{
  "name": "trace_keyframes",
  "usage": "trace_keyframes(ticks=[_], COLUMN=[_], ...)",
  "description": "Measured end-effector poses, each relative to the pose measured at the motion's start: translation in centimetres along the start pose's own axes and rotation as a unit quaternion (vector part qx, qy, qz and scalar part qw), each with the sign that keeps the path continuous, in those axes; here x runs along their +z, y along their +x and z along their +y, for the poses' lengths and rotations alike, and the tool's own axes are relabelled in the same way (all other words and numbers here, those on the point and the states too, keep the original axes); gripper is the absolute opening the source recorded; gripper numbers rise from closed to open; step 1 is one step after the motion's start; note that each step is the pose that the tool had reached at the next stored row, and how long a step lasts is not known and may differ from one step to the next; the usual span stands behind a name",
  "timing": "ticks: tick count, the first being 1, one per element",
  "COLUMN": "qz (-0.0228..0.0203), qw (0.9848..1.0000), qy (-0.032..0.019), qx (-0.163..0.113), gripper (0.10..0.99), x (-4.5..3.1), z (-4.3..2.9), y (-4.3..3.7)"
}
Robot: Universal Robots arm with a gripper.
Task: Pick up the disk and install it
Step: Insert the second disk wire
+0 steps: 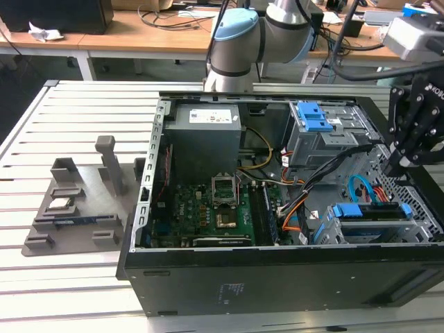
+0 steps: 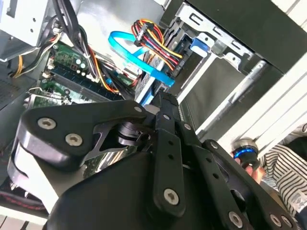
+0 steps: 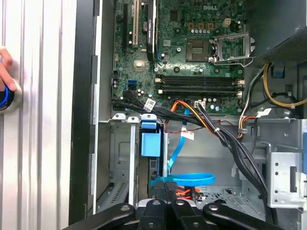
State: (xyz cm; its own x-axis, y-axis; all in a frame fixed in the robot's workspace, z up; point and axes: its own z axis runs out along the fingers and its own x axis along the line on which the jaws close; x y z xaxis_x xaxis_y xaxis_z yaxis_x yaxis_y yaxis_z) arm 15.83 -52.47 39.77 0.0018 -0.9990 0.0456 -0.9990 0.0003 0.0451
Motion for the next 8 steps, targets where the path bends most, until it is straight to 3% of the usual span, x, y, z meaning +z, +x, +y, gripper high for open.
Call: trace_keyframes(ticks=[1,2,8], qz=[0.0001,0.0,0.0], qw=[1.0,1.0,1.0], qy=[0.0,0.0,0.0], qx=[0.0,0.0,0.0], gripper=[0.106,0.106,0.106], x=[-0.71,-0.86,-0.89], z=[0.03,0.04,0.04], y=[0.03,0.04,0.04])
